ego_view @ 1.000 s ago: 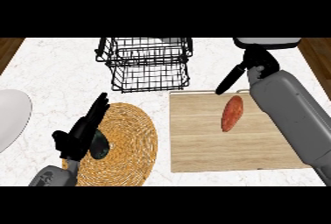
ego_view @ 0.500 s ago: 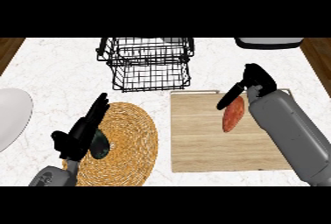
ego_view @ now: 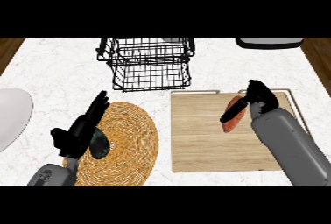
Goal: Pick the sweet potato from the tray and place it in the tiered basket
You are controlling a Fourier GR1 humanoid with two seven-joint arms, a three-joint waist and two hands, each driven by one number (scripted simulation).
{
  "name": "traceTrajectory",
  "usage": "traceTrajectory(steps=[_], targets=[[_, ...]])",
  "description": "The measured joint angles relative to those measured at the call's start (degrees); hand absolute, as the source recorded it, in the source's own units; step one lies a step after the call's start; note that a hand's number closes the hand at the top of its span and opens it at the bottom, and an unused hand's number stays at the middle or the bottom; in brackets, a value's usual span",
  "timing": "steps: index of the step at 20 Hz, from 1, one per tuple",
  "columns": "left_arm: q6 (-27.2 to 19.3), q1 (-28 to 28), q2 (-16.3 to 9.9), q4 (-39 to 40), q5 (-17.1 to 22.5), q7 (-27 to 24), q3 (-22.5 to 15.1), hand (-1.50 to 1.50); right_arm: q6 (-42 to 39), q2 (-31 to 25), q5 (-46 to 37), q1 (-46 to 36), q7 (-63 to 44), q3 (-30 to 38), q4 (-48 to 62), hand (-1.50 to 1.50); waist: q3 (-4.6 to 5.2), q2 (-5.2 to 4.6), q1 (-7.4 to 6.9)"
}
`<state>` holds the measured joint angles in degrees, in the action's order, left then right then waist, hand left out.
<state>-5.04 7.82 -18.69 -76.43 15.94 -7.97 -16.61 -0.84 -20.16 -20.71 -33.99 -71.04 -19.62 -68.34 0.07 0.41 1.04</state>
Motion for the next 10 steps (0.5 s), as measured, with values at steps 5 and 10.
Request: traceTrajectory(steps=[5,10], targets=[[0.08,-0.44,0.66,-0.07,-0.92,-0.23,-0.13,0.0,0.46,1.96,-2.0,2.55,0.14,1.21,-1.32,-1.5,0.0,-0.09,-0.37],[1.11,-0.38,0.9,0.22,-1.15,-0.56,0.56,0.0,0.3,3.06,-3.5,4.47,0.64,2.68,-2.39,-1.5,-0.01,-0.2,-0.65]])
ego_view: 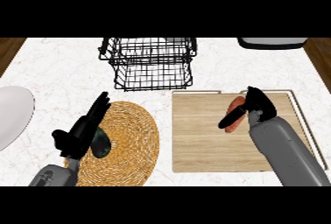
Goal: Pick the sweet potato from the tray and place it in the tiered basket
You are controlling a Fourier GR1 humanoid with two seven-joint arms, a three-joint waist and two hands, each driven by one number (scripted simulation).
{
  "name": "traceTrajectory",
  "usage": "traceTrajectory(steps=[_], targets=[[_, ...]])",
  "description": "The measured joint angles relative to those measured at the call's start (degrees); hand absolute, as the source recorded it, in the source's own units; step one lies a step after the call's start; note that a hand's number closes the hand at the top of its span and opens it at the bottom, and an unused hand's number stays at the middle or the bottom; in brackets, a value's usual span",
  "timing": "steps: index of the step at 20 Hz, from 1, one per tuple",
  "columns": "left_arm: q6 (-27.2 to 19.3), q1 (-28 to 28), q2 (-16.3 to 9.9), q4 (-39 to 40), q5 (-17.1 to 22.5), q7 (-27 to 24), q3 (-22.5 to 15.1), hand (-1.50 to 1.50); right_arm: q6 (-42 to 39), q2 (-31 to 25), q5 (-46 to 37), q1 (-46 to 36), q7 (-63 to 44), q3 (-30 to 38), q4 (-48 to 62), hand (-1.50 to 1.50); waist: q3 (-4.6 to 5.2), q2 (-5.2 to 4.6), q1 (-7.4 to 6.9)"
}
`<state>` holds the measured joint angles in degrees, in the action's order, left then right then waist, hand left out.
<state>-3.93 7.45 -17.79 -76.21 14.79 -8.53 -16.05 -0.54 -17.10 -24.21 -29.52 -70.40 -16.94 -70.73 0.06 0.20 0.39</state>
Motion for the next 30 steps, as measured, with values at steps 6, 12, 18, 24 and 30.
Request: traceTrajectory(steps=[6,12,18,24,30], targets=[[0.18,0.18,1.18,0.05,-0.99,0.34,0.42,0.0,2.12,2.91,-4.94,1.8,2.28,1.6,-0.39,1.5,0.09,0.03,-0.21],[-0.04,0.49,2.88,-0.95,-2.86,2.05,0.72,0.0,4.02,5.11,-10.75,1.05,5.38,3.59,0.98,1.5,0.0,-0.1,-0.47],[2.23,0.46,3.06,-0.27,-3.72,1.69,2.74,0.0,3.98,5.86,-14.26,0.46,8.5,6.26,2.86,1.5,-0.03,-0.16,-0.55],[2.46,1.03,3.19,-0.87,-3.54,2.6,3.07,0.0,-5.32,-5.27,-13.83,0.88,30.14,1.86,3.99,1.5,-0.14,-0.51,-1.01],[2.75,-0.4,3.16,-1.55,-4.22,1.95,2.81,0.0,-5.39,-14.35,-12.29,-1.12,51.6,4.42,7.42,1.5,-0.15,-0.49,-1.23]])
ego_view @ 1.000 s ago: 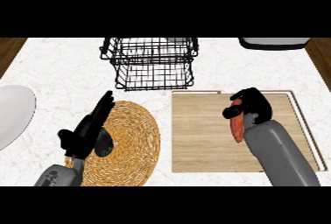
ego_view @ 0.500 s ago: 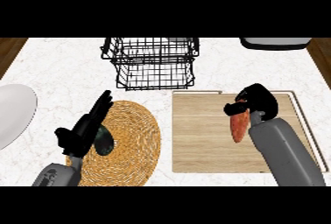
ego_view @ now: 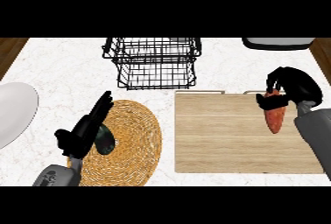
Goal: Pick the sweet potato from the tray and place it in the tiered basket
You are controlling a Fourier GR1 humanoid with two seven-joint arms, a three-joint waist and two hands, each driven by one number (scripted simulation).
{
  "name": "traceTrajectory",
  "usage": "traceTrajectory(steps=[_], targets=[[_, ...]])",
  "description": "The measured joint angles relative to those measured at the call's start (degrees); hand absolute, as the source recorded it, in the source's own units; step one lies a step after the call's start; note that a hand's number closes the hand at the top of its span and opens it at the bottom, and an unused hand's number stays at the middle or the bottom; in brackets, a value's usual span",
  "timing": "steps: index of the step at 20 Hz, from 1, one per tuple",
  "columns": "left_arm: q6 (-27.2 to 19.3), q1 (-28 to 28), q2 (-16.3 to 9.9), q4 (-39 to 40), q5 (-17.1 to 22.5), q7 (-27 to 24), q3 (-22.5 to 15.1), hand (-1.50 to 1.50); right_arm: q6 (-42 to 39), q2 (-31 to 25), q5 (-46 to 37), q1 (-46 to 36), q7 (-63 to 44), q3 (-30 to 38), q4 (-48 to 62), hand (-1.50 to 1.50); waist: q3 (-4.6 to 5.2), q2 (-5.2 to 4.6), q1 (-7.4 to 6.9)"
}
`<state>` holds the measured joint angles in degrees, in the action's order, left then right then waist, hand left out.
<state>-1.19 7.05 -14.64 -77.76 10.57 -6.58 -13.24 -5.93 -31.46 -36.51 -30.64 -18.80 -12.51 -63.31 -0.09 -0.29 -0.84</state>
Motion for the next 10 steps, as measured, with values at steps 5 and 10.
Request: traceTrajectory(steps=[5,10], targets=[[-0.16,0.19,0.43,1.25,-0.32,-0.97,0.69,0.0,-0.49,1.03,8.94,-2.62,8.35,6.93,-2.1,1.5,0.02,0.18,0.61],[-0.04,0.26,0.92,0.71,-0.51,0.04,0.92,0.0,-1.94,1.88,13.27,-7.69,9.71,10.7,-6.29,1.5,0.08,0.34,0.63]])
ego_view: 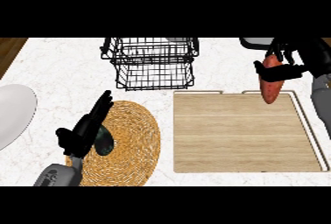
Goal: Pick the sweet potato from the tray and place it in the tiered basket
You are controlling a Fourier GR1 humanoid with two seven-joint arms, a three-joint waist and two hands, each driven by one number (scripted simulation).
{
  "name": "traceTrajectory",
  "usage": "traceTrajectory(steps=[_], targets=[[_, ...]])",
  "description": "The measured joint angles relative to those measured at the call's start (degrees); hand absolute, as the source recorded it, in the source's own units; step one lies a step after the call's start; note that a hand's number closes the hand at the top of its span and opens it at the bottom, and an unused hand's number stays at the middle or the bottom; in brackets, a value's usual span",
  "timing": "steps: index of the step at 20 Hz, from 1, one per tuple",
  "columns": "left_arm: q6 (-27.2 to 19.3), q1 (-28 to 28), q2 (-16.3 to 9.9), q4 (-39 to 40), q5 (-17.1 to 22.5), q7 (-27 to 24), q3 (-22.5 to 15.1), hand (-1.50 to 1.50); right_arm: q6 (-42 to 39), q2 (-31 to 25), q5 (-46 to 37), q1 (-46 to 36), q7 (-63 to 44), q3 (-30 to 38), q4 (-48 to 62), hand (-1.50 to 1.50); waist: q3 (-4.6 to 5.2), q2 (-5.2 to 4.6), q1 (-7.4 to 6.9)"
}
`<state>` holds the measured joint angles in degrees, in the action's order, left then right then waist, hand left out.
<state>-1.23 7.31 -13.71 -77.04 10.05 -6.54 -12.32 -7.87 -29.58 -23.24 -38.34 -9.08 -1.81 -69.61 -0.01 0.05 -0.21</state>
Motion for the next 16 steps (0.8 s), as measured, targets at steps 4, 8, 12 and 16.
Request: traceTrajectory(steps=[4,8,12,16], targets=[[0.6,1.24,0.53,1.52,-0.45,-0.3,0.72,0.0,-2.74,1.68,1.21,-6.69,-4.86,0.67,-1.92,1.5,0.04,-0.01,-0.07],[1.22,0.85,0.47,0.43,-0.57,0.56,0.94,0.0,-3.8,4.79,1.56,-15.48,-11.11,1.09,0.0,1.5,0.05,-0.04,-0.56],[1.12,1.91,1.01,0.86,-1.34,1.18,1.0,0.0,-3.63,8.12,0.92,-25.43,-15.48,1.46,6.19,1.5,0.08,-0.17,-0.95],[1.18,1.6,1.74,0.86,-2.21,0.82,0.64,0.0,-1.7,12.23,-0.47,-32.95,-18.09,1.54,13.43,1.5,0.07,-0.31,-1.28]])
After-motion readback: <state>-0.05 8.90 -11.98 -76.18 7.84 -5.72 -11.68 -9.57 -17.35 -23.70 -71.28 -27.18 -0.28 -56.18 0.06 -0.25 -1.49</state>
